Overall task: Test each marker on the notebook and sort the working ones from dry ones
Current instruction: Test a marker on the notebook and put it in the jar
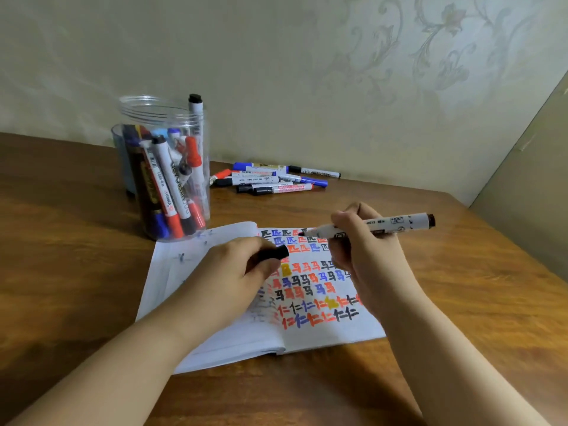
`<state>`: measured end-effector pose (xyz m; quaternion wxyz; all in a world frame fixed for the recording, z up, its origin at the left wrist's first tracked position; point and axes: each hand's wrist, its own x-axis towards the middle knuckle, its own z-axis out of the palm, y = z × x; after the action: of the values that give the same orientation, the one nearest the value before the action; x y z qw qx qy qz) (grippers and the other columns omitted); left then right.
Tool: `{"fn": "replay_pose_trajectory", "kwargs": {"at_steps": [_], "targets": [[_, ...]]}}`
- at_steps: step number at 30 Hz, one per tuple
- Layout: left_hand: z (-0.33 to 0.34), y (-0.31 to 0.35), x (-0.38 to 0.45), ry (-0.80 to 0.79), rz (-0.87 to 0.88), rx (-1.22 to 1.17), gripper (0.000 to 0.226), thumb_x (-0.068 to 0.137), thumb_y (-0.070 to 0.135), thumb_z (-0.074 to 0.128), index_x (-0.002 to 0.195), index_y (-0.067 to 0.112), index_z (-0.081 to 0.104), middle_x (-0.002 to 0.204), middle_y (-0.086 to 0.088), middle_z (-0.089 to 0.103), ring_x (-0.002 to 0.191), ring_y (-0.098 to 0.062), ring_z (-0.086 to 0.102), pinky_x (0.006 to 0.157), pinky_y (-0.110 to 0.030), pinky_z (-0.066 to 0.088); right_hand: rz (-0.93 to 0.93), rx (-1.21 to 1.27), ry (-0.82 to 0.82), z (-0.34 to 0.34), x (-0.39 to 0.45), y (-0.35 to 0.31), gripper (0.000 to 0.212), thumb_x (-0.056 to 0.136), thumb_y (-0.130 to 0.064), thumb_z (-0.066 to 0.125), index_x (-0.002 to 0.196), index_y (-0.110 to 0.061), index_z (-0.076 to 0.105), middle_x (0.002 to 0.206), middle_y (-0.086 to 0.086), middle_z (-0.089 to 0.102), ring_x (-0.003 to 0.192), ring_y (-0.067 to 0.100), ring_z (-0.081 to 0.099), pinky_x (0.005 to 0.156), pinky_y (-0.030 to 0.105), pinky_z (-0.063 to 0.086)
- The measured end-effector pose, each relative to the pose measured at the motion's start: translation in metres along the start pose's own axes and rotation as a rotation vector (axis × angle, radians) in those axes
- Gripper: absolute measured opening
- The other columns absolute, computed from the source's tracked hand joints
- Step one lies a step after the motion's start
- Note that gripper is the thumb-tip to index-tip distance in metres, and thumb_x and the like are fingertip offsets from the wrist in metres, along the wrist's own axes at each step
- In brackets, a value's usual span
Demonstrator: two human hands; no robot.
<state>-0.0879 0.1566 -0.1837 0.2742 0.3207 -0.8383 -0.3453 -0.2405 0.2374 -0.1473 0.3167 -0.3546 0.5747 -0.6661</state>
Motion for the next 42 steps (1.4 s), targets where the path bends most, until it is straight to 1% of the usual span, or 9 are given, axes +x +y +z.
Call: {"fn": "replay_pose_trajectory", "kwargs": {"at_steps": [3,12,17,22,26,32,35,38,42], "targets": [[0.000,0.000,0.000,0.007,0.003,0.009,0.021,0.090,0.032,0.052,0.110,0.034,0.060,0.090,0.020,0.061,0.069,0.011,0.055,0.058,-0.003,0.041,-0.005,-0.007,0.012,0.003,-0.003,0.015,0.030,0.091,-0.012,0.055,0.063,-0.014,0.042,0.045,-0.007,0.039,0.043,0.006,0.030,0.042,0.017,0.026],[0.002,0.005,-0.004,-0.020,0.068,-0.016,0.018,0.088,0.030,0.057,0.103,0.039,0.060,0.090,0.026,0.056,0.089,0.019,0.048,0.069,0.003,0.037,0.004,-0.029,-0.053,-0.007,-0.008,0.021,0.032,0.091,-0.009,0.055,0.062,-0.014,0.042,0.046,-0.009,0.041,0.044,0.004,0.031,0.045,0.018,0.026],[0.005,0.008,-0.006,-0.019,0.119,-0.024,0.017,0.086,0.028,0.058,0.102,0.031,0.063,0.088,0.025,0.057,0.096,0.017,0.045,0.072,0.000,0.039,-0.007,0.040,-0.146,0.000,-0.010,0.028,0.033,0.089,-0.007,0.057,0.062,-0.016,0.040,0.045,-0.008,0.037,0.043,0.006,0.027,0.044,0.019,0.024],[0.006,0.012,-0.011,0.015,0.212,-0.018,0.019,0.085,0.026,0.060,0.102,0.021,0.068,0.088,0.015,0.063,0.095,0.007,0.050,0.075,-0.010,0.043,0.002,0.179,-0.129,0.003,-0.013,0.033,0.037,0.091,-0.005,0.054,0.062,-0.016,0.034,0.048,0.000,0.031,0.042,0.010,0.024,0.042,0.019,0.024],[0.007,0.012,-0.013,0.018,0.248,0.008,0.019,0.085,0.023,0.060,0.102,0.020,0.069,0.085,0.019,0.060,0.096,0.009,0.049,0.074,-0.007,0.043,-0.024,0.198,-0.128,0.006,-0.017,0.038,0.037,0.091,-0.001,0.053,0.062,-0.014,0.032,0.047,-0.002,0.033,0.040,0.009,0.025,0.042,0.020,0.027],[0.009,0.010,-0.010,-0.016,0.206,0.069,0.017,0.088,0.025,0.058,0.102,0.021,0.067,0.094,0.012,0.063,0.092,0.005,0.052,0.076,-0.012,0.044,-0.025,0.116,-0.108,0.008,-0.015,0.038,0.035,0.091,-0.008,0.057,0.062,-0.015,0.038,0.046,-0.002,0.037,0.040,0.009,0.029,0.042,0.020,0.029],[0.004,0.009,-0.008,-0.040,0.113,0.160,0.016,0.091,0.029,0.052,0.104,0.025,0.062,0.099,0.010,0.063,0.088,0.001,0.056,0.073,-0.019,0.047,0.025,-0.031,-0.116,0.011,-0.014,0.036,0.031,0.085,-0.030,0.062,0.061,-0.018,0.047,0.045,-0.002,0.038,0.038,0.007,0.030,0.041,0.018,0.028],[-0.014,0.010,-0.001,0.059,0.071,0.205,0.017,0.092,0.031,0.051,0.108,0.030,0.057,0.100,0.015,0.061,0.088,0.000,0.053,0.065,-0.011,0.043,0.032,-0.038,-0.104,0.009,-0.010,0.017,0.032,0.073,-0.047,0.059,0.074,-0.015,0.054,0.050,-0.005,0.044,0.045,0.006,0.036,0.046,0.016,0.032],[-0.045,0.008,0.001,0.141,0.063,0.207,0.019,0.091,0.034,0.052,0.109,0.034,0.056,0.097,0.019,0.056,0.090,0.001,0.052,0.066,-0.009,0.040,-0.018,0.028,-0.080,0.010,-0.001,-0.008,0.029,0.083,-0.037,0.052,0.088,-0.010,0.059,0.061,0.002,0.049,0.056,0.011,0.041,0.058,0.026,0.035]]}}
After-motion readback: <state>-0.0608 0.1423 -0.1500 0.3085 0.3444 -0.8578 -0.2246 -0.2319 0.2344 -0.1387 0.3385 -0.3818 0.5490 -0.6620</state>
